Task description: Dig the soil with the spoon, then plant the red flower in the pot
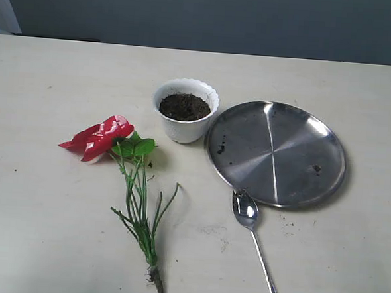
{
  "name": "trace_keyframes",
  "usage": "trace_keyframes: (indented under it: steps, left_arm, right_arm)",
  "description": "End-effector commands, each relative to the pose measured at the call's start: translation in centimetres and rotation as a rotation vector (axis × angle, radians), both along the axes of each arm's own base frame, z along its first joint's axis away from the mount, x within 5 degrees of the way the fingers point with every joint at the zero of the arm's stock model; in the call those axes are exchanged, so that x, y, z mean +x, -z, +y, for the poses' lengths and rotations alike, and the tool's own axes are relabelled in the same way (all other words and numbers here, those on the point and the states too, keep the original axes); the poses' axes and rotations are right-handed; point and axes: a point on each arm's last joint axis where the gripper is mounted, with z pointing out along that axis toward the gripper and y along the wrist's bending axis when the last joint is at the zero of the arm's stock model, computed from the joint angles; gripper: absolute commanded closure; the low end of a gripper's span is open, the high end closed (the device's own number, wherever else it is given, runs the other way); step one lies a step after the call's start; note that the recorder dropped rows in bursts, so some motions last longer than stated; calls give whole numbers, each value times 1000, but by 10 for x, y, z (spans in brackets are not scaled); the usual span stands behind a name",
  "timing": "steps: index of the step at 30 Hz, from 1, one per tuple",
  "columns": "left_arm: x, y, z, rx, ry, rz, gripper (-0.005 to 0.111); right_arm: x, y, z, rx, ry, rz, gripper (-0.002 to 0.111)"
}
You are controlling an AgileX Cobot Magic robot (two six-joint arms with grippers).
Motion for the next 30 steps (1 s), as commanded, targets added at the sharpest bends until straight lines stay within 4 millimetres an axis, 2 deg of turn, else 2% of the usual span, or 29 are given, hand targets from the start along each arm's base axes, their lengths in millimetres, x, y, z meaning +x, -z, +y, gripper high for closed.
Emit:
trace_keyframes:
  steps: [1, 6, 8, 9, 11, 12, 13, 16, 19, 21, 23, 27, 30]
  left_arm:
    - [0, -1, 0, -5, 2, -7, 106]
    - [0, -1, 0, -5, 2, -7, 106]
    - [0, -1, 0, -5, 2, -7, 106]
    - [0, -1, 0, -5, 2, -7, 106]
    - [0, -1, 0, -5, 2, -7, 106]
    - [0, -1, 0, -5, 2, -7, 106]
    - [0, -1, 0, -5, 2, -7, 106]
    - [0, -1, 0, -5, 2, -7, 106]
    - [0, -1, 0, -5, 2, -7, 106]
    - [0, -1, 0, -5, 2, -7, 106]
    - [0, -1, 0, -5, 2, -7, 106]
    - [0, -1, 0, -5, 2, -7, 106]
    - [0, -1, 0, -5, 2, -7, 106]
  right_arm:
    - [1, -4, 0, 2, -4, -62, 108]
    - [2, -38, 0, 137, 11, -428, 108]
    - [1, -44, -2, 242, 30, -492, 108]
    - [1, -47, -4, 358, 49, -522, 108]
    - [1, -47, -6, 618, 77, -503, 108]
    - [1, -44, -6, 814, 94, -455, 108]
    - [2, -40, -5, 915, 99, -401, 108]
    - [3, -30, 2, 957, 87, -259, 108]
    - [3, -25, 6, 1073, 86, -163, 108]
    - [3, -25, 7, 1005, 67, -166, 108]
    - [1, -37, 8, 861, 9, -202, 108]
    - [-10, -95, 16, 565, -158, -277, 109]
    - [-3, -147, 23, 300, -246, -263, 109]
